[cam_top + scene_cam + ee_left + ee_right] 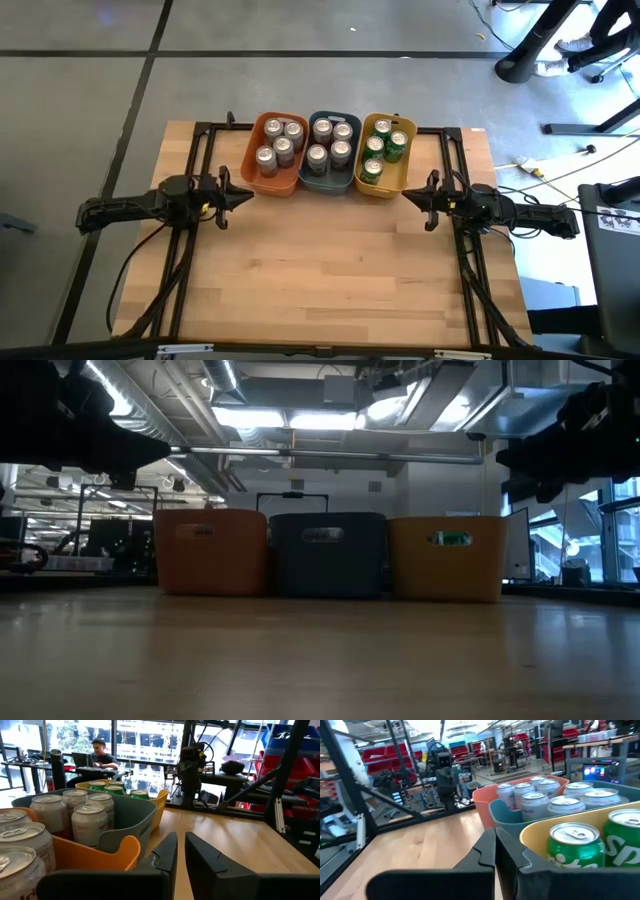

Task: Sort soda cans
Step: Return to Home Position

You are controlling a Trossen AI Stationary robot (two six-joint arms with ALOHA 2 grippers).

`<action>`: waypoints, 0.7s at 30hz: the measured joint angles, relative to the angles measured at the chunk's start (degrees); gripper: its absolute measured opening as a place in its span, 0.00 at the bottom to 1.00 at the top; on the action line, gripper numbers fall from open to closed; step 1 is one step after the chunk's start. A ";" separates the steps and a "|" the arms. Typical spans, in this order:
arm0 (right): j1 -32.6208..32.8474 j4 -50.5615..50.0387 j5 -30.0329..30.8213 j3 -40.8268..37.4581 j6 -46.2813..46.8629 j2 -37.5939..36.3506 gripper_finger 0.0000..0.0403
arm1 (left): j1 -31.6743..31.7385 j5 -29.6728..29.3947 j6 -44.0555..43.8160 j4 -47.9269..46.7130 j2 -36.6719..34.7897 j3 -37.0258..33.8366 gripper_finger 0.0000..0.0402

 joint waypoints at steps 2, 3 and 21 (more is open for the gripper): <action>0.00 -0.26 -0.98 -0.02 0.01 0.00 0.01 | 0.00 -0.12 1.03 0.01 0.00 0.00 0.07; 0.02 -0.40 -1.49 -0.02 0.01 -0.01 0.01 | 0.00 -0.12 1.50 -0.07 0.02 0.00 0.07; 0.00 -0.23 -3.35 -0.13 0.11 0.01 0.01 | 0.00 -0.19 2.36 -0.19 0.39 0.00 0.07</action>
